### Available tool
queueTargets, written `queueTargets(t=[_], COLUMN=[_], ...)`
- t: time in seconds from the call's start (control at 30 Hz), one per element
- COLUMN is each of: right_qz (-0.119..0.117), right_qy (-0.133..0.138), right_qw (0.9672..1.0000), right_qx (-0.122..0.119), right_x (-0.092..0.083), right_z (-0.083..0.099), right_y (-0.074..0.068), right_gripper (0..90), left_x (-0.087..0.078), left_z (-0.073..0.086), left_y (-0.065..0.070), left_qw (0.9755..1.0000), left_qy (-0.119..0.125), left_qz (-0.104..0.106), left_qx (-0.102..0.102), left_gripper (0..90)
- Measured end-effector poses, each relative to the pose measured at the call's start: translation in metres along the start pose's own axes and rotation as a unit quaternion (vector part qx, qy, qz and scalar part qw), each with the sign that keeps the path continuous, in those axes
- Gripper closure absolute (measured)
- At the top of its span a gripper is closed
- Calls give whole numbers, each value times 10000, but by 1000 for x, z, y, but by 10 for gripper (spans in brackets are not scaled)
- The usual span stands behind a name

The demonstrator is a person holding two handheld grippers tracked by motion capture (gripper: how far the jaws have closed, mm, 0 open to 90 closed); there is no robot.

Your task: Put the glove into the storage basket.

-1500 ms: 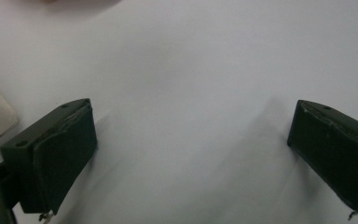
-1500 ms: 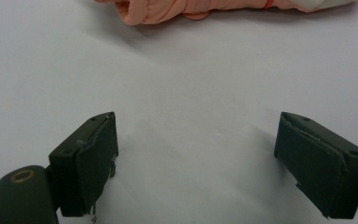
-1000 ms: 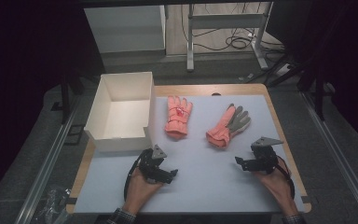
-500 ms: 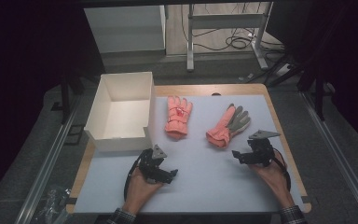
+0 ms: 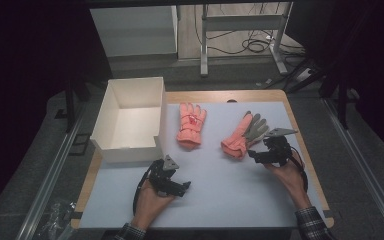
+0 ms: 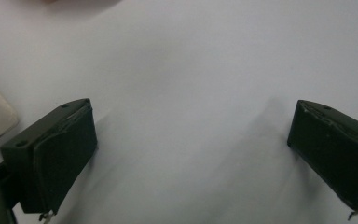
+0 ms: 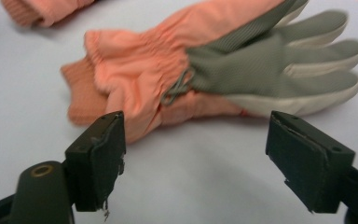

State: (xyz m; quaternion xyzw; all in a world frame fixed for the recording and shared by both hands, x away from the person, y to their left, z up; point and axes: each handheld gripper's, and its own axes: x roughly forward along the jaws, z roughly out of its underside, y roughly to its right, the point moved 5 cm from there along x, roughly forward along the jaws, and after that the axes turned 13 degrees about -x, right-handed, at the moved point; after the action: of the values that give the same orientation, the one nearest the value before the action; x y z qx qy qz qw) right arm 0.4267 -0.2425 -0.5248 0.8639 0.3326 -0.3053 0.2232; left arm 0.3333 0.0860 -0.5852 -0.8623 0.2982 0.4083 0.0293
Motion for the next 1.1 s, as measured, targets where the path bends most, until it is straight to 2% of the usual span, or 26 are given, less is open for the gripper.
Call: queueTargets(t=[0.17, 0.33, 0.37, 0.53, 0.67, 0.77, 0.87, 0.97, 1.0, 1.1], right_qz=[76, 192, 190, 185, 198, 341, 526, 501, 428, 409], right_qy=[76, 73, 78, -7, -83, -173, -465, -602, -648, -650], right_qw=[9999, 9998, 9997, 9996, 9992, 9984, 9963, 9952, 9944, 9941], right_qx=[21, 45, 93, 211, 332, 421, 488, 581, 721, 760], right_x=[2, 8, 11, 23, 32, 40, 53, 60, 65, 67], right_z=[-10, -21, -26, -35, -39, -40, -35, -30, -27, -26], right_y=[10, 21, 26, 37, 43, 49, 56, 58, 59, 59], right_gripper=[249, 345, 390, 459, 454, 413, 365, 347, 351, 376], left_x=[0, 0, 0, 0, 0, 0, 0, 0, 0, 0], left_z=[0, 0, 0, 0, 0, 0, 0, 0, 0, 0], left_y=[0, 0, 0, 0, 0, 0, 0, 0, 0, 0], left_qw=[10000, 10000, 10000, 10000, 10000, 10000, 10000, 10000, 10000, 10000], left_qy=[1, 1, 2, -9, -9, -9, -9, -10, -11, -11], left_qz=[0, -1, -1, -1, -2, -3, -1, -2, 2, 1], left_qx=[4, 7, 6, 34, 23, 18, 18, 17, -2, -1], left_gripper=[13, 13, 13, 13, 13, 13, 13, 13, 13, 13])
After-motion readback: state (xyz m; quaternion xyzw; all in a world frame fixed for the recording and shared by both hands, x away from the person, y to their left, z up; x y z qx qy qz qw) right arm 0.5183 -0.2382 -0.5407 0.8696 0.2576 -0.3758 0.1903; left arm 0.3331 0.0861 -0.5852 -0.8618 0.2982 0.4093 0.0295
